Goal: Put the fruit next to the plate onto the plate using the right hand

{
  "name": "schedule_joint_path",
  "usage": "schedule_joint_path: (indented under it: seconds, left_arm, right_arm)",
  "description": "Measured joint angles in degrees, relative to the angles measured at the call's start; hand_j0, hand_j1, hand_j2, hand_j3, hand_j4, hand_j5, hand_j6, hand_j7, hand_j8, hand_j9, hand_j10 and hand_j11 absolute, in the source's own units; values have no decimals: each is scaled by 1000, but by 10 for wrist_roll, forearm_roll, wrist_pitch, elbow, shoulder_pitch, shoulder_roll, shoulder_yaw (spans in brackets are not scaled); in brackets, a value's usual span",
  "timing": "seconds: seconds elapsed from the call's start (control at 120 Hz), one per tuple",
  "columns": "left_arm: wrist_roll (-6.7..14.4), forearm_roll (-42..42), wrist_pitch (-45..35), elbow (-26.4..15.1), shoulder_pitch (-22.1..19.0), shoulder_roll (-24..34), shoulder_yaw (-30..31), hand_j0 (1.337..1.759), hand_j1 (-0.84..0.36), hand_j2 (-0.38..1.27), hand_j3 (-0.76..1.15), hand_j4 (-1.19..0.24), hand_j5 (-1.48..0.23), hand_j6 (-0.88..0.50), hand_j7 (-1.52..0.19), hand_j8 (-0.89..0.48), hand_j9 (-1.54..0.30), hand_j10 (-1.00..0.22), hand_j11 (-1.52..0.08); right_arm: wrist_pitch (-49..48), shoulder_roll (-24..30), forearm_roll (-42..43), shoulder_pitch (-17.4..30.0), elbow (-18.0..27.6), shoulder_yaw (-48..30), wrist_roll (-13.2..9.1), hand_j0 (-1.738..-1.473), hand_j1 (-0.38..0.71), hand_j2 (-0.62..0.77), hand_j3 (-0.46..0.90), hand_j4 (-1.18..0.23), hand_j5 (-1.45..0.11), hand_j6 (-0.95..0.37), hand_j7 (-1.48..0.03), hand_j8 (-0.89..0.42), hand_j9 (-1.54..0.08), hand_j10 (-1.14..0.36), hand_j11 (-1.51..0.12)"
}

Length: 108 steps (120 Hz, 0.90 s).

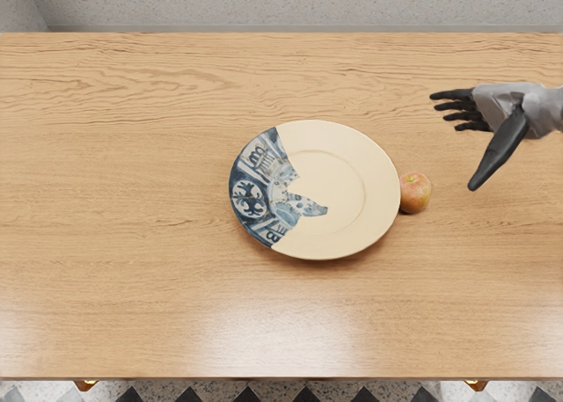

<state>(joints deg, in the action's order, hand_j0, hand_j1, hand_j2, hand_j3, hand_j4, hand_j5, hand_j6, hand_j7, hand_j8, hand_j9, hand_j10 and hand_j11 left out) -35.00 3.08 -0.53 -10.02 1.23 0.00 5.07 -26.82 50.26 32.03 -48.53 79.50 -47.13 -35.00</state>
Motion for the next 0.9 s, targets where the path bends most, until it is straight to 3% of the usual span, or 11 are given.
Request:
schedule_joint_path:
  seconds: [0.208, 0.342, 0.533, 0.683, 0.833, 0.9]
  left_arm:
    - [0, 0, 0, 0, 0, 0, 0, 1658, 337, 2, 0, -11, -14, -11, -14, -11, -14, -11, -14]
    - [0, 0, 0, 0, 0, 0, 0, 1658, 337, 2, 0, -11, -13, -11, -13, -11, -13, -10, -13]
    - [0, 0, 0, 0, 0, 0, 0, 1658, 337, 2, 0, -11, -14, -11, -14, -11, -14, -11, -14]
    - [0, 0, 0, 0, 0, 0, 0, 1658, 337, 2, 0, -11, -13, -11, -13, -11, -13, -10, -13]
    - [0, 0, 0, 0, 0, 0, 0, 1658, 337, 2, 0, -10, -13, -11, -13, -10, -13, -10, -13]
    - [0, 0, 0, 0, 0, 0, 0, 1658, 337, 2, 0, -11, -13, -11, -13, -11, -13, -10, -13]
  right_arm:
    - [264, 10, 100, -3, 145, 96, 0, -1658, -343, 0, 0, -8, -8, -9, -7, -8, -7, -7, -7]
    - [362, 7, 129, -2, 188, 158, 0, -1658, -340, 0, 0, -11, -11, -12, -11, -12, -11, -11, -11]
    - [508, -28, 197, -12, 193, 241, 0, -1658, -335, -1, 0, -16, -18, -18, -17, -17, -18, -16, -18]
    - [532, -74, 204, -63, 153, 335, 0, -1658, -332, -1, 0, -18, -21, -20, -20, -19, -21, -18, -21]
    - [538, -88, 205, -100, 142, 394, 0, -1658, -330, -1, 0, -20, -23, -22, -22, -21, -23, -20, -23]
    - [538, -91, 185, -137, 140, 437, 0, -1658, -322, -2, 0, -27, -32, -28, -31, -27, -31, -26, -31]
